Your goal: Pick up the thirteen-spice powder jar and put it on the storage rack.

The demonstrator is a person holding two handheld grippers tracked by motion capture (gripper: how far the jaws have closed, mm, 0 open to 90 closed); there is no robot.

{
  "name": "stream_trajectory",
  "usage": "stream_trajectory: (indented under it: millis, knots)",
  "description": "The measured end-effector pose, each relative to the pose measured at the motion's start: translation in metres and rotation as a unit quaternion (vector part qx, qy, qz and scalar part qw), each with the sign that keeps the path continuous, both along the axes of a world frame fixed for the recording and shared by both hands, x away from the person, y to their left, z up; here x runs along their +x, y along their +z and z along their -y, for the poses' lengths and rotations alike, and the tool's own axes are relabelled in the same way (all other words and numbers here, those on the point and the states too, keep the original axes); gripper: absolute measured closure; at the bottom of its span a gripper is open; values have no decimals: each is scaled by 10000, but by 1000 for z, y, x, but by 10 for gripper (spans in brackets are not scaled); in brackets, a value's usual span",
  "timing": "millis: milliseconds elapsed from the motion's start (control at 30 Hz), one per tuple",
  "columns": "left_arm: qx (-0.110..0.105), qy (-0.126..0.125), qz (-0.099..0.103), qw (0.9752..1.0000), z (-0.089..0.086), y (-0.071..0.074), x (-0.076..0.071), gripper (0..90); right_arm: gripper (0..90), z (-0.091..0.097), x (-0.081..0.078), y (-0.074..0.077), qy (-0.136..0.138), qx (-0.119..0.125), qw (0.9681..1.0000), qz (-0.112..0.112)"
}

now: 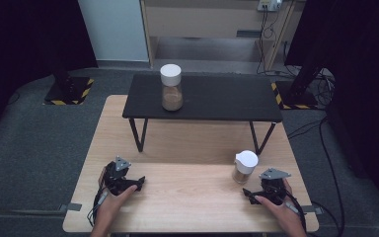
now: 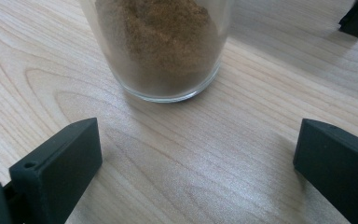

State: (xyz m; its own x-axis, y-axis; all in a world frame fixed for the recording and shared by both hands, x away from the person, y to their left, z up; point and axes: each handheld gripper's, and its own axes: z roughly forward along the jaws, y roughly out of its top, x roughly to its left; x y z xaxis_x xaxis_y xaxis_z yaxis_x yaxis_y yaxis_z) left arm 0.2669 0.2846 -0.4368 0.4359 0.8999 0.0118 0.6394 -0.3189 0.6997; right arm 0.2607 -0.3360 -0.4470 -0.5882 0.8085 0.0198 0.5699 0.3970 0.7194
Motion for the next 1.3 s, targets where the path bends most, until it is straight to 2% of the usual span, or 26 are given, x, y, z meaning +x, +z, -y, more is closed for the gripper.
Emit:
stream_trajectory:
  millis: [800,933,1300]
  knots:
    - [1,0,0,10000,0,0,0,0,17,2,1,0,45,11,10000,-10]
    - [1,-1,0,10000,0,0,0,0,35,5,0,0,95,99,9999,-9]
    - [0,1,0,10000,0,0,0,0,41,4,-3,4,179,110,9997,127]
